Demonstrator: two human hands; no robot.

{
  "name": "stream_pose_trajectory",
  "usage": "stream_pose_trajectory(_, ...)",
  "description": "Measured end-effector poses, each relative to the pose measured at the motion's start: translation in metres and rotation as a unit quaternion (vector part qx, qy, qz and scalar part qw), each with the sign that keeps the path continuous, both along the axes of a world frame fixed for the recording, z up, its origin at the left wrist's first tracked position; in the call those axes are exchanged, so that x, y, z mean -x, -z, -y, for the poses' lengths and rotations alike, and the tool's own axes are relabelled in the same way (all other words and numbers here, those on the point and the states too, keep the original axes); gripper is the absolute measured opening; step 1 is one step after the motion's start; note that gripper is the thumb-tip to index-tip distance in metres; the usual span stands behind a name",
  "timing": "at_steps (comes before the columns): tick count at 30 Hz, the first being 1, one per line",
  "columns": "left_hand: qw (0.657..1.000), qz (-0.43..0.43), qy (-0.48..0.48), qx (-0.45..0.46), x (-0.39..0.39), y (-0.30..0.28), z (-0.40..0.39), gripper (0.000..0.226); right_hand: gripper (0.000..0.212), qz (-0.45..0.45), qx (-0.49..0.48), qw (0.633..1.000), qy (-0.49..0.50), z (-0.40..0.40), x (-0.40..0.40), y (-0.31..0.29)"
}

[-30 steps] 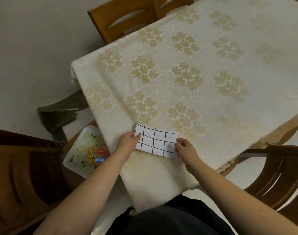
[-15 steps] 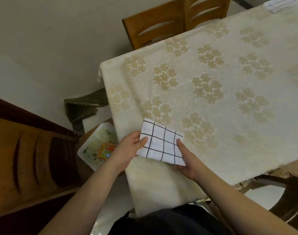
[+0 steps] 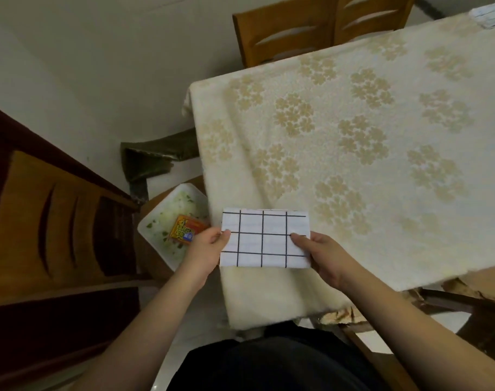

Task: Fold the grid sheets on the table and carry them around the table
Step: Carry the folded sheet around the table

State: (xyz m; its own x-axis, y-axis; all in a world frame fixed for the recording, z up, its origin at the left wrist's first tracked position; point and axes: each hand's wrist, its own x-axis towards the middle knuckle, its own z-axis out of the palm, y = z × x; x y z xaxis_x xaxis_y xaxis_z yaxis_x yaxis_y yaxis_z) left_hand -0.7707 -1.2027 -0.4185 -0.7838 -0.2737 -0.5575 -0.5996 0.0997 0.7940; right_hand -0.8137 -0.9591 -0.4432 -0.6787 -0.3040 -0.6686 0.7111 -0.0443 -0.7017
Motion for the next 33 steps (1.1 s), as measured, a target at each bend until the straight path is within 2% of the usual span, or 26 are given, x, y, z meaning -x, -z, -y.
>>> stream_pose_trajectory(5,0.994,0.021,-0.025,-0.102,-0.028,-0.004,0.002,0.018,0.020,-0.054,-0.032,0.998,0.014,0.003,-0.038,-0.017)
stream_pose_trajectory(9,0.990,0.020,-0.008,-0.139,-0.062,-0.006,0.016,0.019,0.018,-0.110,-0.097,0.988,0.035,0.017,-0.078,-0.023)
stream_pose_trajectory(16,0.991,-0.008,0.008,-0.130,-0.129,-0.003,0.037,0.015,0.020,-0.115,-0.159,0.980,0.043,0.040,-0.163,-0.036)
stream_pose_trajectory(23,0.988,-0.013,0.065,-0.141,-0.170,-0.010,0.015,0.015,0.020,-0.106,-0.158,0.970,0.148,0.017,-0.240,-0.050)
stream_pose_trajectory(29,0.975,-0.023,0.161,-0.152,-0.191,-0.030,-0.034,0.014,0.022,-0.071,-0.181,0.947,0.257,-0.026,-0.312,-0.061)
stream_pose_trajectory(33,0.964,-0.035,0.240,-0.111,-0.211,-0.034,-0.076,0.017,0.024,-0.065,-0.194,0.931,0.302,-0.058,-0.361,-0.064)
